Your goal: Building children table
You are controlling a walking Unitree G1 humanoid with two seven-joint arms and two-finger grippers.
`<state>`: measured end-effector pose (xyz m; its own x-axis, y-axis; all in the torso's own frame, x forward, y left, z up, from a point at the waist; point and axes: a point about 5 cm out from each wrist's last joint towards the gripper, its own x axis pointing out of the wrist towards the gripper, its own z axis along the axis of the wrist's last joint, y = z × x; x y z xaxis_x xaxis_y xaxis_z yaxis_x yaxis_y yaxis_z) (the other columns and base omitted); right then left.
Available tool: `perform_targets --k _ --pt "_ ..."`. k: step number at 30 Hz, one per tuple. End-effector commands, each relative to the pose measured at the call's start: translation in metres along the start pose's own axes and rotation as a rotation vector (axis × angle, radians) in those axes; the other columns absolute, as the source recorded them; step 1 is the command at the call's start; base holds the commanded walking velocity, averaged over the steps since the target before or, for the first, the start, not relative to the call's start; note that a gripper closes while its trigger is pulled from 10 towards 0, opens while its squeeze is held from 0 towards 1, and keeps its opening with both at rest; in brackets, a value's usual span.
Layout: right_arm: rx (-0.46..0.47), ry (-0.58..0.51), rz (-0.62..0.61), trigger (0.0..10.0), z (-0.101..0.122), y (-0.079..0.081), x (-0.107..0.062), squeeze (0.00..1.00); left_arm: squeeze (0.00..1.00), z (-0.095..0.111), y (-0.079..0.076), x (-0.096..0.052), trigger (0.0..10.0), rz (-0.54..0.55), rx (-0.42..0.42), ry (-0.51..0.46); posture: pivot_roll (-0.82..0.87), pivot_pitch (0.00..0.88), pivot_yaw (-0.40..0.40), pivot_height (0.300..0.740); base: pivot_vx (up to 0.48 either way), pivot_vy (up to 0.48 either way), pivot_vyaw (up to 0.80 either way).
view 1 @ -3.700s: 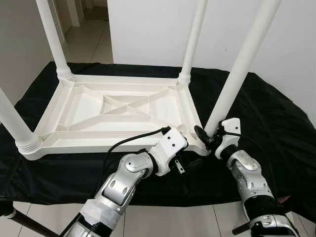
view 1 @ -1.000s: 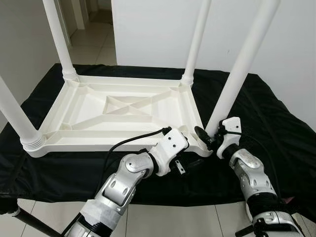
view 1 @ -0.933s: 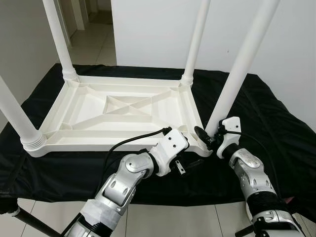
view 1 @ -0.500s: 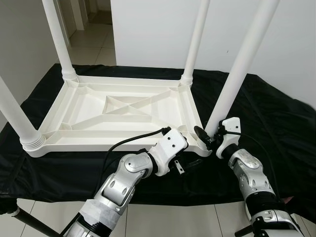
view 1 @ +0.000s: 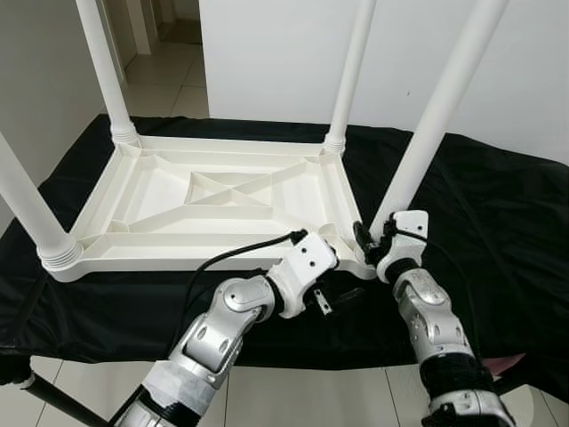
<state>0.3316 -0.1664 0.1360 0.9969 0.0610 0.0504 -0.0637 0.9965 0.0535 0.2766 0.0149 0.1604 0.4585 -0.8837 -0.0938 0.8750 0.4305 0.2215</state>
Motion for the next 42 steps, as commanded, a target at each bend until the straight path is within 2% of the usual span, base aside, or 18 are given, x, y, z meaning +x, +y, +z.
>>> perform_targets --k 1,3,6,10,13,14,15,16,20,24,27,28,33,35,36,38,42 --pt "0.050 0.060 -0.125 10.0 -0.013 0.000 -0.009 0.00 0.00 -0.002 -0.002 0.000 10.0 0.019 -0.005 0.013 0.04 0.057 -0.041 0.740 0.000 0.000 0.00" --pt "0.100 0.034 -0.234 10.0 -0.011 0.008 -0.016 0.00 0.00 -0.002 -0.003 0.000 10.0 0.021 -0.009 0.011 0.04 0.058 -0.048 0.740 0.000 0.000 0.00" --pt "0.135 0.029 -0.302 10.0 -0.009 0.013 -0.020 0.00 0.00 -0.002 -0.003 0.000 10.0 0.024 -0.012 0.010 0.04 0.059 -0.048 0.740 0.000 0.000 0.00" --pt "0.140 0.040 -0.291 10.0 -0.009 0.020 -0.022 0.00 0.00 -0.003 -0.003 0.000 10.0 0.024 -0.013 0.011 0.03 0.060 -0.045 0.740 0.000 0.000 0.00" --pt "0.132 0.035 -0.287 10.0 -0.006 0.019 -0.022 0.00 0.00 -0.002 -0.004 0.001 10.0 0.021 -0.014 0.010 0.03 0.061 -0.043 0.740 0.000 0.000 0.00" --pt "0.130 0.031 -0.285 10.0 -0.005 0.018 -0.022 0.31 0.00 -0.002 -0.004 0.001 10.0 0.019 -0.012 0.010 0.03 0.058 -0.044 0.740 0.000 0.000 0.00" --pt "0.130 0.031 -0.285 10.0 -0.005 0.018 -0.022 0.31 0.00 -0.002 -0.004 0.001 10.0 0.019 -0.012 0.010 0.03 0.058 -0.044 0.740 0.000 0.000 0.00" --pt "0.137 0.022 -0.276 10.0 -0.003 0.015 -0.022 1.00 0.00 -0.002 -0.004 0.001 10.0 0.018 -0.012 0.011 0.03 0.059 -0.045 0.740 0.000 0.000 0.00" --pt "0.131 0.002 -0.251 10.0 0.002 0.011 -0.021 1.00 0.00 -0.002 -0.003 0.001 10.0 0.020 -0.009 0.012 0.03 0.057 -0.051 0.740 0.000 0.000 0.00" --pt "0.118 -0.024 -0.135 10.0 0.012 0.005 -0.017 1.00 0.00 -0.003 -0.004 0.001 10.0 0.022 -0.012 0.012 0.04 0.051 -0.052 0.740 0.000 0.000 0.00" --pt "0.106 -0.024 -0.119 10.0 0.013 0.003 -0.017 1.00 0.00 -0.003 -0.004 0.001 10.0 0.022 -0.012 0.012 0.04 0.051 -0.052 0.740 0.000 0.000 0.00" --pt "0.068 -0.026 -0.041 10.0 0.016 -0.002 -0.015 0.00 0.00 -0.003 -0.004 0.001 10.0 0.022 -0.010 0.012 0.04 0.046 -0.051 0.740 0.000 0.000 0.00" --pt "0.024 -0.030 0.048 10.0 0.018 -0.006 -0.013 0.00 0.00 -0.003 -0.003 0.002 10.0 0.022 -0.007 0.011 0.04 0.044 -0.049 0.740 0.000 0.000 0.00" --pt "-0.031 -0.030 0.148 10.0 0.018 -0.007 -0.012 0.00 0.00 -0.002 -0.003 0.002 10.0 0.019 -0.004 0.010 0.03 0.037 -0.044 0.740 0.000 0.000 0.00" --pt "-0.031 -0.030 0.148 10.0 0.018 -0.007 -0.012 0.00 0.00 -0.002 -0.003 0.002 10.0 0.019 -0.004 0.010 0.03 0.037 -0.044 0.740 0.000 0.000 0.00" --pt "-0.083 -0.017 0.257 10.0 0.014 -0.007 -0.012 0.00 0.00 -0.002 -0.002 0.003 10.0 0.017 -0.001 0.009 0.03 0.034 -0.041 0.740 0.000 0.000 0.00" --pt "-0.149 -0.010 0.351 10.0 0.011 -0.009 -0.011 0.00 0.00 -0.001 -0.002 0.003 10.0 0.016 0.002 0.008 0.03 0.032 -0.042 0.740 0.000 0.000 0.00"
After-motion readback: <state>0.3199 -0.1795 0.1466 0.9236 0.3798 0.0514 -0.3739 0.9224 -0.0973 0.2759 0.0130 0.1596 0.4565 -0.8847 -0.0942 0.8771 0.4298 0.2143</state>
